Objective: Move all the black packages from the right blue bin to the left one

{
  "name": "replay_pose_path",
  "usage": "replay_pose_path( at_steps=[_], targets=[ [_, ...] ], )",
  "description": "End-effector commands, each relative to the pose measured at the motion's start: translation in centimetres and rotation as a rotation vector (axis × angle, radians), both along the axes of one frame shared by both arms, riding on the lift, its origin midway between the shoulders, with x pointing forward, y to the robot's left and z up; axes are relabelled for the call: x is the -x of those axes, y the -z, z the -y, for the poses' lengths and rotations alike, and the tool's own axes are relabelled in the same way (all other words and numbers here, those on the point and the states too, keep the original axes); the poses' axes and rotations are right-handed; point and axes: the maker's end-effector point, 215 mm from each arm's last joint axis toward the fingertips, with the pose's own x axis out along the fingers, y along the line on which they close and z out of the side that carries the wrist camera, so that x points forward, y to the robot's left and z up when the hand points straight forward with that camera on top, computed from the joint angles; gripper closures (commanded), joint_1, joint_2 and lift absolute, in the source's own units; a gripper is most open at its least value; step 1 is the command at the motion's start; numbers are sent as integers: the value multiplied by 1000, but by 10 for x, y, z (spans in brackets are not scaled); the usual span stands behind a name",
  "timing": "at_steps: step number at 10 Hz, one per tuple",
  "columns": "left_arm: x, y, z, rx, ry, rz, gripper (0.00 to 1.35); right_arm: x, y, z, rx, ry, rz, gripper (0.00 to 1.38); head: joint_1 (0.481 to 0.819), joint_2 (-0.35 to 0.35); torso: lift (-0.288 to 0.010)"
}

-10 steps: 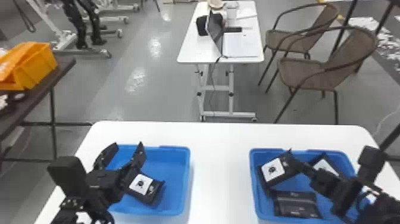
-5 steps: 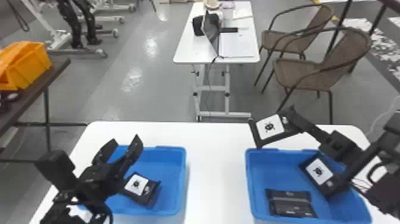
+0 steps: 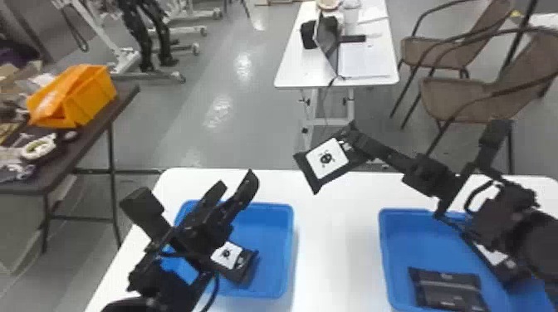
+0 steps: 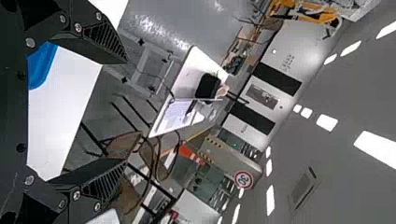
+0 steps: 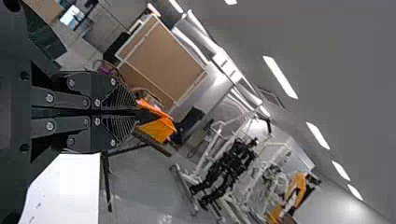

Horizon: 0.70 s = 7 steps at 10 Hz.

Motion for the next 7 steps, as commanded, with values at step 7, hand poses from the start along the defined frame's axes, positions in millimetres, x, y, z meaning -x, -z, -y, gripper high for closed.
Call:
replay_pose_path(
  at_steps=[7],
  targets=[
    [-18, -36, 83, 349, 171, 54, 277, 9, -10, -79, -89, -175, -3, 1101, 695, 231, -43]
  ],
)
